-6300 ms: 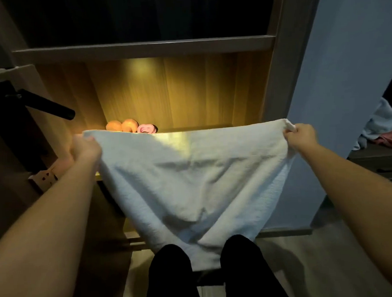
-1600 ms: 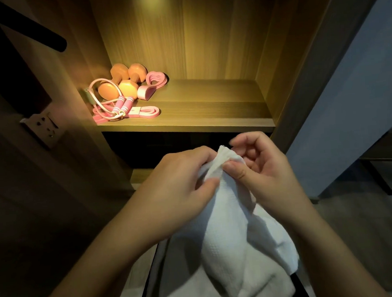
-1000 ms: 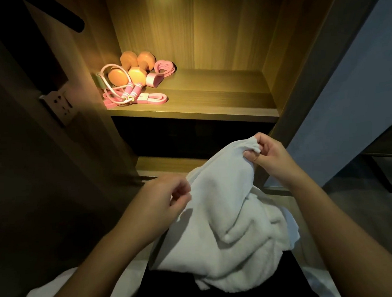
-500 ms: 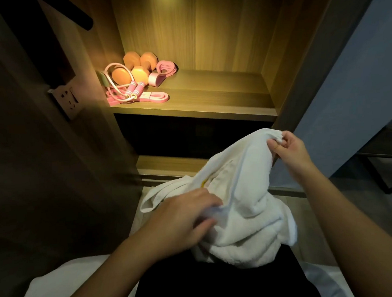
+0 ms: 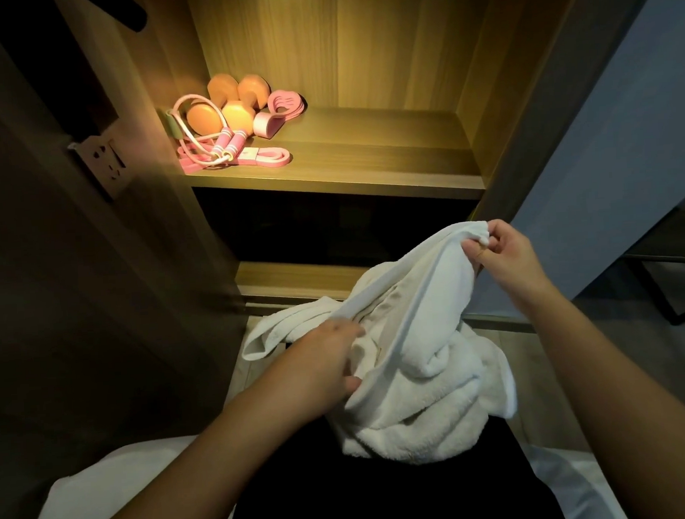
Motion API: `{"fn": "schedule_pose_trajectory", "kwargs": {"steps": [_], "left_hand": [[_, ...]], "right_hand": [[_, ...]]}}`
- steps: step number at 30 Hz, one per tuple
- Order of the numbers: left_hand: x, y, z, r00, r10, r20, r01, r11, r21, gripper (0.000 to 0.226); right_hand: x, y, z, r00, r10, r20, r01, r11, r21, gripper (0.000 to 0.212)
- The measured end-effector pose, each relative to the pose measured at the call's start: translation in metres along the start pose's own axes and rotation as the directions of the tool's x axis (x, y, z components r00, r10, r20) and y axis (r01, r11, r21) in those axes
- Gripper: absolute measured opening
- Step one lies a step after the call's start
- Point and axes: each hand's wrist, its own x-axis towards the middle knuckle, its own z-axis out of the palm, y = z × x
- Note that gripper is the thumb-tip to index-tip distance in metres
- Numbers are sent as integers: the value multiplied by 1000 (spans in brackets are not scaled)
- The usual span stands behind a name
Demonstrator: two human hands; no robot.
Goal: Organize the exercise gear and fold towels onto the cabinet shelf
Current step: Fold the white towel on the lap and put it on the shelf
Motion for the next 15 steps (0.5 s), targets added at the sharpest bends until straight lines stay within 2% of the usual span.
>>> {"fn": "schedule_pose_trajectory", "kwargs": {"steps": [2,6,8,12,15], "left_hand": [[5,2,2,996,-89,-4,89,996,-10,54],[11,3,4,983,-174,-65,173,985,-23,46],[9,1,4,987,-144,-74,143,990,-19,40],[-1,-4,7,994,-55,95,42,991,128,30],[-3,-4,21,992,-45,121,6,954,301,48]], "right_hand": [[-2,-4,0,1000,-25,17,25,1000,13,10],[-6,-4,-7,998,-41,39,41,999,24,9],[-9,0,-12,998,-42,37,42,999,18,9],[-16,8,-13,997,-31,74,31,1000,3,9],[-19,7,-12,996,-45,82,44,999,22,10]]}}
